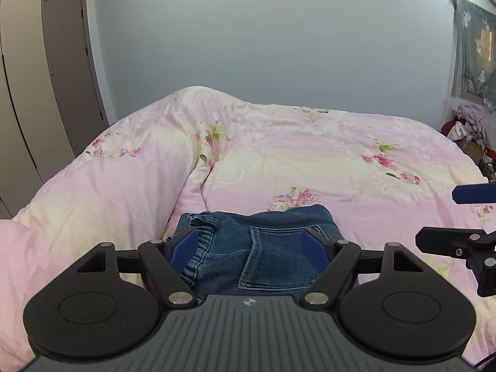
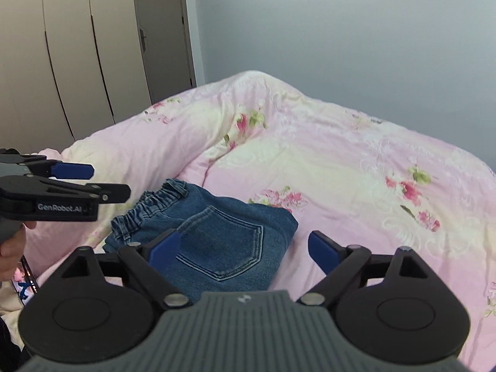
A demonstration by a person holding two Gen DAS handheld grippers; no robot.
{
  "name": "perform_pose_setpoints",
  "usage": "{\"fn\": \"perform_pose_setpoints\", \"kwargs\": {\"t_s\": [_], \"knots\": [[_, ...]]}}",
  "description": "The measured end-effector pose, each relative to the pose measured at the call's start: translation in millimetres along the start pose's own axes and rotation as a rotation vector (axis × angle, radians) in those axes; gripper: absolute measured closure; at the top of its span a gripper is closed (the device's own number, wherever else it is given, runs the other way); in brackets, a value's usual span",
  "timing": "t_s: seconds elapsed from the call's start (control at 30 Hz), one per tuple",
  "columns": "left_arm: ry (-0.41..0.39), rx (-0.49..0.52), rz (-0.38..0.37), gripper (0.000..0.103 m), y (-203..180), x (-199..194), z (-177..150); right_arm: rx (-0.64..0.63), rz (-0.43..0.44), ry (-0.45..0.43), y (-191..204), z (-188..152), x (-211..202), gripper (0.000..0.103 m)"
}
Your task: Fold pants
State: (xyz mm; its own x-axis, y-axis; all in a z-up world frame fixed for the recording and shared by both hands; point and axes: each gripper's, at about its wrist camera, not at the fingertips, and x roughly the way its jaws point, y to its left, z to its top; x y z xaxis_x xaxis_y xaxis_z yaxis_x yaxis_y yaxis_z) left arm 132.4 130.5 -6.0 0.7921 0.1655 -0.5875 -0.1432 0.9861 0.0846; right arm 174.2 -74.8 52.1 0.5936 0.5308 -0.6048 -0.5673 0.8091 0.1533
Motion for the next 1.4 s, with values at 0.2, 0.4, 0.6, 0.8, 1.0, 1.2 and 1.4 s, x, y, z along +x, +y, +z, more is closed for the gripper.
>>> {"fn": "perform_pose_setpoints", "kwargs": {"t_s": [0.2, 0.4, 0.6, 0.8, 1.0, 1.2, 1.4], "knots": [[-0.045, 0.025, 0.016, 0.014, -26, -31, -26, -0.037, -0.062, -0.115, 24, -29, -46, 0.005], [-0.06, 0.007, 0.041, 0.014, -33, -44, -49, -0.04, -0.109, -0.173, 35, -69, -67, 0.005], [-0.036, 0.0, 0.074, 0.013, -36, -42, -79, 0.033, -0.128, -0.147, 36, -105, -63, 0.005], [-0.008, 0.015, 0.079, 0.013, -40, -37, -97, 0.051, -0.139, -0.054, 40, -124, -48, 0.005], [0.006, 0.002, 0.076, 0.013, -40, -31, -102, 0.057, -0.141, -0.038, 39, -132, -43, 0.005], [0.043, -0.003, 0.066, 0.012, -45, -26, -102, 0.087, -0.136, -0.031, 34, -128, -40, 0.005], [0.08, -0.011, 0.066, 0.011, -47, -25, -102, 0.085, -0.132, -0.04, 34, -126, -43, 0.005]]}}
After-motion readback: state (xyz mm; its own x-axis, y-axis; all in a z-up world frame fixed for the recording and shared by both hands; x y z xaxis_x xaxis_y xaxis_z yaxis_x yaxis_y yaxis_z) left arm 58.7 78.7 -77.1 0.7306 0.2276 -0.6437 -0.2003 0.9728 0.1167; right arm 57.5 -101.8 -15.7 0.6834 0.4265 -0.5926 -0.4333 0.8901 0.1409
